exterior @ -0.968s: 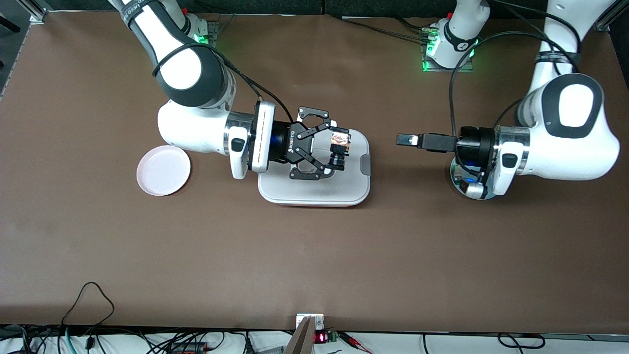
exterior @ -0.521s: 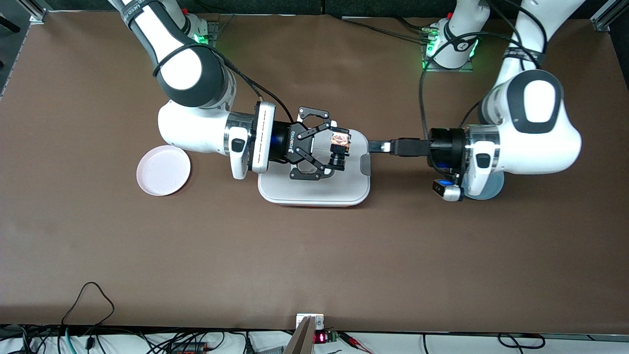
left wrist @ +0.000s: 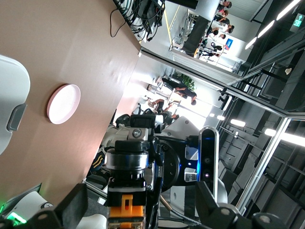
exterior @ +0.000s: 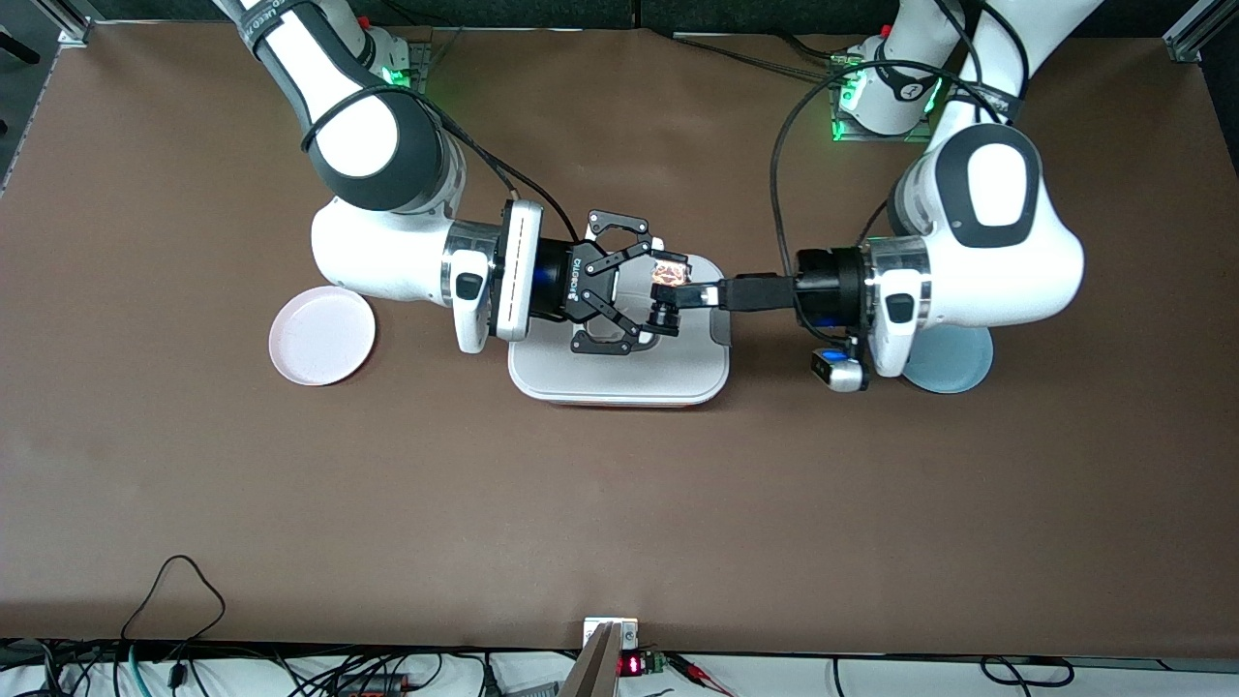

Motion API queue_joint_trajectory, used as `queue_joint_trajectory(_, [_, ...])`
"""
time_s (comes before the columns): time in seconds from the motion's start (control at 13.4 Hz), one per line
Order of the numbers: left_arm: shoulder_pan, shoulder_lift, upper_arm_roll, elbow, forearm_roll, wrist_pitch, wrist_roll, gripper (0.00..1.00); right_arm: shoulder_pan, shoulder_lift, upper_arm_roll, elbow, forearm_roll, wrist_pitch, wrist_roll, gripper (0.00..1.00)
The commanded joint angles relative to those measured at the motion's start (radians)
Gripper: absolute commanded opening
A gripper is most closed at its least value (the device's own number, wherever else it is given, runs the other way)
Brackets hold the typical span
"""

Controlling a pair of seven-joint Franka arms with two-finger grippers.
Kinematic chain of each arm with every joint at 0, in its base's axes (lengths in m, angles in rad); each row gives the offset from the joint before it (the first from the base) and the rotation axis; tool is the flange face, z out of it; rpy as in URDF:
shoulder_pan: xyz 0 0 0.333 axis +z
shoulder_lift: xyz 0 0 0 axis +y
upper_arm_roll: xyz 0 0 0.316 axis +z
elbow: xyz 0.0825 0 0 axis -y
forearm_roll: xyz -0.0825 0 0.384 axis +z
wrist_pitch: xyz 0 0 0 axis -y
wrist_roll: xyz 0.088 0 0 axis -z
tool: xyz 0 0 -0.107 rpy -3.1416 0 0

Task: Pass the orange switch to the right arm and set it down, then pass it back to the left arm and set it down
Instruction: 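Close the left gripper on the switch held by the right gripper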

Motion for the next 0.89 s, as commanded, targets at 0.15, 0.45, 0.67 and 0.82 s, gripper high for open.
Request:
queue_joint_trajectory(0.15, [-0.034,0.005,0.007,0.01,0.009,-0.005,0.015,0.85,0.012,0.012,-0.003,0.027,0.012,0.015,0.009,0.21])
queue_joint_trajectory(0.45, [-0.017,0.004,0.013,0.014,0.167,-0.144,0.021,0.73,0.013,0.012,-0.003,0.027,0.01,0.017,0.011,0.21])
queue_joint_trajectory(0.67, [0.009,0.004,0.013,0.021,0.201,-0.209,0.034,0.7,0.013,0.012,-0.003,0.027,0.01,0.018,0.011,0.21])
queue_joint_trajectory(0.82, [0.009,0.002,0.013,0.025,0.189,-0.209,0.024,0.69,0.013,0.012,-0.003,0.027,0.012,0.028,0.011,0.21])
